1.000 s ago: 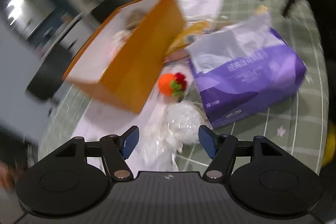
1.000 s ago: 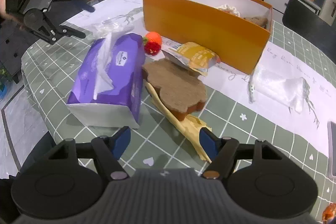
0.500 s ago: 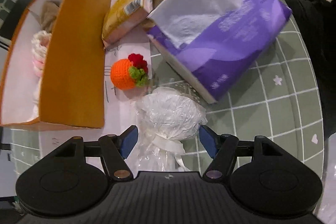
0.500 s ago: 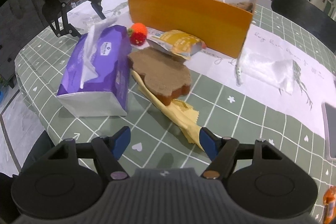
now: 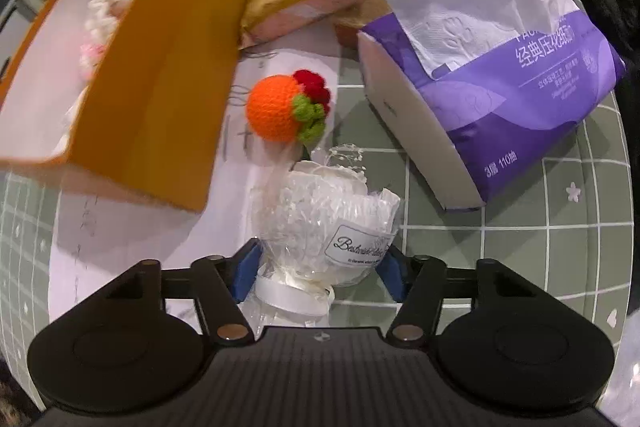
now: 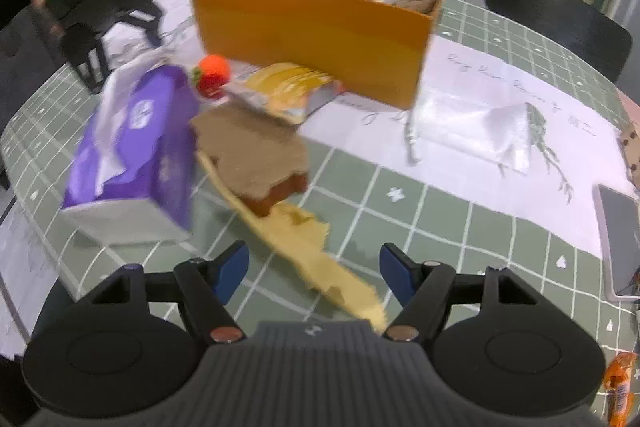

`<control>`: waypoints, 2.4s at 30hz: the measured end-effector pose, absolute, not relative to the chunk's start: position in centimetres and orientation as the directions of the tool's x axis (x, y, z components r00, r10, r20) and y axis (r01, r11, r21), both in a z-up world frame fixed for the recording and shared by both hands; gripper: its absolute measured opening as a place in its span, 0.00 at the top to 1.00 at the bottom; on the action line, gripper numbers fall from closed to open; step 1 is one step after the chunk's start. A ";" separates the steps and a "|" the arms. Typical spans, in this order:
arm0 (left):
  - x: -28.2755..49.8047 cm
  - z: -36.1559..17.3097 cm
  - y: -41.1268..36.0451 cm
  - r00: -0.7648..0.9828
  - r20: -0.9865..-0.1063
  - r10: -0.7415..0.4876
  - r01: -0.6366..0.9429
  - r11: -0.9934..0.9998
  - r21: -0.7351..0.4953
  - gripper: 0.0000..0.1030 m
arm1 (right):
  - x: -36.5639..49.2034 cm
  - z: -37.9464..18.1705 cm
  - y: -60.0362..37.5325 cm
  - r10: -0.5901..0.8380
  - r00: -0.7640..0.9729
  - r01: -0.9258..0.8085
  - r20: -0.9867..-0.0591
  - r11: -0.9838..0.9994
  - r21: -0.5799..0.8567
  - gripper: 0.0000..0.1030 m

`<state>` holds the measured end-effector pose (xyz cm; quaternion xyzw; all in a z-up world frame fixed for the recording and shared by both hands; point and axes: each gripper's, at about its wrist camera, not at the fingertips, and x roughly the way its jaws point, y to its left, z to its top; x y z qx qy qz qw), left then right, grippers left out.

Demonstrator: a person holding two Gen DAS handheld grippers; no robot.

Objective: Organize soft objects
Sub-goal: 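Withdraw from the box and grasp the clear plastic-wrapped bundle with the left tool, then grasp the clear plastic bag on the paper with the right tool, then carry the plastic bundle with the left tool while the right tool carries the plastic bag to the box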

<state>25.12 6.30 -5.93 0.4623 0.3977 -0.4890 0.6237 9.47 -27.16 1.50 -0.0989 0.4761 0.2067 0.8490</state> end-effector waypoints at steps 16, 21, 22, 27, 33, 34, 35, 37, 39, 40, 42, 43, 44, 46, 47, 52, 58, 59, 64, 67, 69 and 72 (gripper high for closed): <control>18.1 -5.4 14.4 0.361 -0.905 -0.225 0.868 0.435 0.239 0.39 | 20.3 -1.3 -32.0 0.078 0.574 -0.152 -0.815 0.988 -0.013 0.17; 15.9 -5.0 15.3 0.370 -0.905 -0.211 0.857 0.454 0.245 0.39 | 25.2 -2.9 -34.2 0.010 0.603 -0.056 -0.798 0.998 -0.030 0.17; 15.9 -4.9 15.4 0.373 -0.904 -0.210 0.851 0.465 0.243 0.39 | 25.9 -3.2 -34.6 -0.003 0.606 -0.038 -0.795 0.999 -0.033 0.17; 15.0 -4.9 15.8 0.373 -0.905 -0.207 0.843 0.483 0.237 0.38 | 29.2 -4.9 -36.2 0.002 0.584 0.017 -0.811 1.000 0.015 0.29; 15.0 -5.4 15.8 0.369 -0.908 -0.198 0.839 0.491 0.234 0.38 | 30.3 -5.8 -36.3 0.011 0.569 0.006 -0.823 1.000 0.017 0.49; 15.1 -5.5 15.8 0.370 -0.908 -0.196 0.837 0.494 0.234 0.38 | 30.3 -5.9 -36.2 0.014 0.568 0.002 -0.823 1.000 0.018 0.59; 15.2 -5.5 15.8 0.371 -0.908 -0.195 0.835 0.497 0.235 0.38 | 30.1 -5.8 -36.2 0.013 0.570 -0.005 -0.822 1.000 0.013 0.67; 15.5 -5.4 15.7 0.373 -0.907 -0.195 0.832 0.503 0.234 0.38 | 29.7 -5.7 -36.3 0.017 0.572 -0.018 -0.820 1.000 0.008 0.94; 15.6 -5.2 15.5 0.380 -0.904 -0.196 0.828 0.509 0.238 0.38 | 29.2 -5.4 -36.5 0.032 0.567 -0.029 -0.823 0.999 0.019 0.97; 15.7 -5.1 15.4 0.386 -0.901 -0.198 0.824 0.513 0.240 0.39 | 28.8 -5.2 -36.4 0.035 0.569 -0.039 -0.822 0.999 0.015 0.97; 15.7 -4.6 15.3 0.403 -0.892 -0.205 0.814 0.527 0.246 0.39 | 27.9 -4.6 -36.4 0.039 0.575 -0.054 -0.817 0.999 0.010 0.98; 15.8 -4.4 15.3 0.411 -0.887 -0.210 0.808 0.534 0.248 0.39 | 27.5 -4.2 -36.4 0.042 0.580 -0.058 -0.813 0.998 0.011 0.98; 15.7 -4.0 15.2 0.421 -0.881 -0.217 0.803 0.540 0.251 0.39 | 26.8 -3.6 -36.4 0.047 0.587 -0.063 -0.808 0.998 0.012 0.98; 15.6 -3.2 15.2 0.439 -0.869 -0.228 0.794 0.551 0.257 0.39 | 25.7 -2.3 -36.4 0.055 0.602 -0.075 -0.797 0.997 0.012 0.98; 15.5 -2.8 15.1 0.449 -0.863 -0.233 0.789 0.557 0.260 0.39 | 25.1 -1.6 -36.3 0.059 0.610 -0.081 -0.790 0.997 0.012 0.98; 15.1 -0.8 14.8 0.501 -0.825 -0.262 0.763 0.584 0.278 0.39 | 21.9 2.1 -35.3 0.084 0.645 -0.131 -0.760 0.991 -0.001 0.98; 15.0 0.9 13.7 0.535 -0.790 -0.298 0.751 0.596 0.284 0.39 | 18.5 5.5 -32.7 0.138 0.658 -0.231 -0.741 0.973 -0.024 0.98; 15.0 1.1 13.4 0.542 -0.785 -0.301 0.749 0.597 0.288 0.39 | 18.0 6.0 -32.0 0.149 0.658 -0.251 -0.738 0.968 -0.028 0.98; 15.3 2.3 11.8 0.558 -0.760 -0.333 0.752 0.590 0.294 0.39 | 16.4 8.3 -29.1 0.214 0.662 -0.339 -0.718 0.940 -0.032 0.98; 15.6 3.1 10.6 0.562 -0.747 -0.355 0.759 0.580 0.295 0.39 | 15.9 9.4 -26.8 0.252 0.659 -0.393 -0.709 0.919 -0.038 0.98; 16.1 3.6 9.8 0.567 -0.738 -0.365 0.759 0.579 0.296 0.39 | 15.6 10.0 -25.3 0.277 0.655 -0.430 -0.703 0.902 -0.044 0.98; 17.0 4.4 8.7 0.575 -0.725 -0.378 0.758 0.579 0.300 0.39 | 15.7 10.9 -23.0 0.313 0.650 -0.477 -0.693 0.877 -0.050 0.98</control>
